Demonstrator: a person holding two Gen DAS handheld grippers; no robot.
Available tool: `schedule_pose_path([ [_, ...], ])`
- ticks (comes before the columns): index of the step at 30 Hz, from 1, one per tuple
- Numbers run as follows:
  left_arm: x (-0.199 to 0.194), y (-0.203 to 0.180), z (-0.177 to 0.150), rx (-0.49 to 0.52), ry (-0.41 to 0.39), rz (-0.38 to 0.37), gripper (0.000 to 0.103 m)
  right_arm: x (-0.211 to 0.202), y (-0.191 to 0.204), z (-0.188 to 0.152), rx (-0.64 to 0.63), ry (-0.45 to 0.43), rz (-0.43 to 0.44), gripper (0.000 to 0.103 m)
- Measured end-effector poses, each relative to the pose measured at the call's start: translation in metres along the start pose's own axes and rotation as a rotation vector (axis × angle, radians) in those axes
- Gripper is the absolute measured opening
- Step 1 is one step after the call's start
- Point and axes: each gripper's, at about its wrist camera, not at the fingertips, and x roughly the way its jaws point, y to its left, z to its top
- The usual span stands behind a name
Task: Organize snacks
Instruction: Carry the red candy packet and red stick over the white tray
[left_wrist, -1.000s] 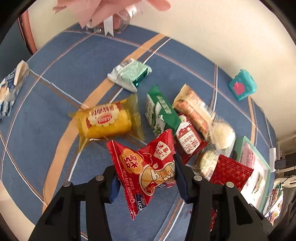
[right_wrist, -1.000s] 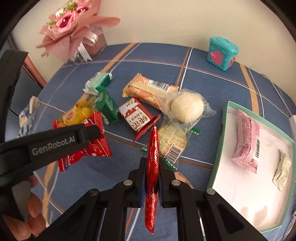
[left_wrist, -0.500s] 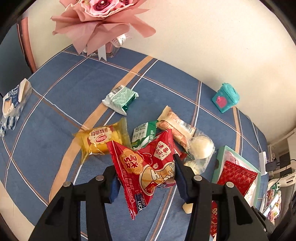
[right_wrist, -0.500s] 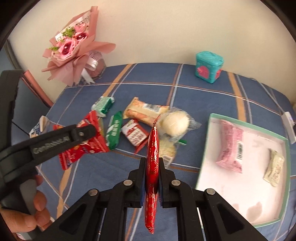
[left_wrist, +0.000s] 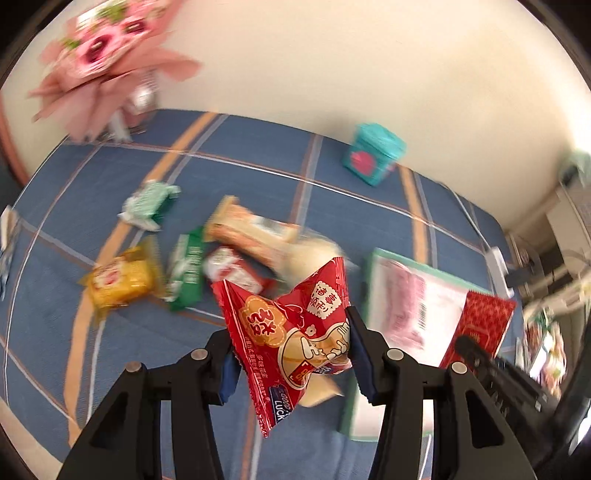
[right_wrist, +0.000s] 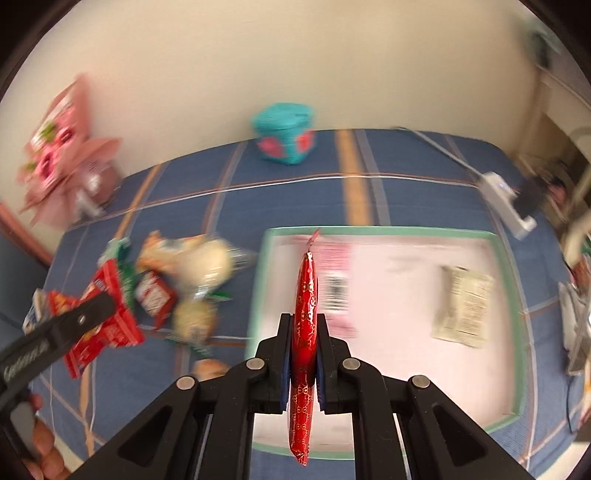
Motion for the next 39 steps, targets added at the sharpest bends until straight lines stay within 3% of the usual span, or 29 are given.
schedule_pose_path([
  [8, 0.011, -0.066, -0.018, 0.149, 0.057, -0.074, 0.052, -0.009, -0.081, 0.0, 0.162, -0.003, -0.077, 0.011],
  [12, 0.019, -0.095, -0.028, 0.23, 0.084, -0.081, 0.052, -0.011, -0.1, -0.002, 0.203, 0.001, -0.091, 0.011],
  [18, 0.034, -0.116, -0.044, 0.296, 0.13, -0.064, 0.052, 0.0, -0.103, -0.005, 0.2, 0.039, -0.085, 0.011],
  [30, 0.077, -0.122, -0.066, 0.355, 0.237, 0.003, 0.053, 0.042, -0.102, -0.021, 0.201, 0.165, -0.085, 0.012],
  [39, 0.093, -0.124, -0.08, 0.384, 0.275, 0.038, 0.053, 0.053, -0.105, -0.028, 0.215, 0.199, -0.086, 0.012],
])
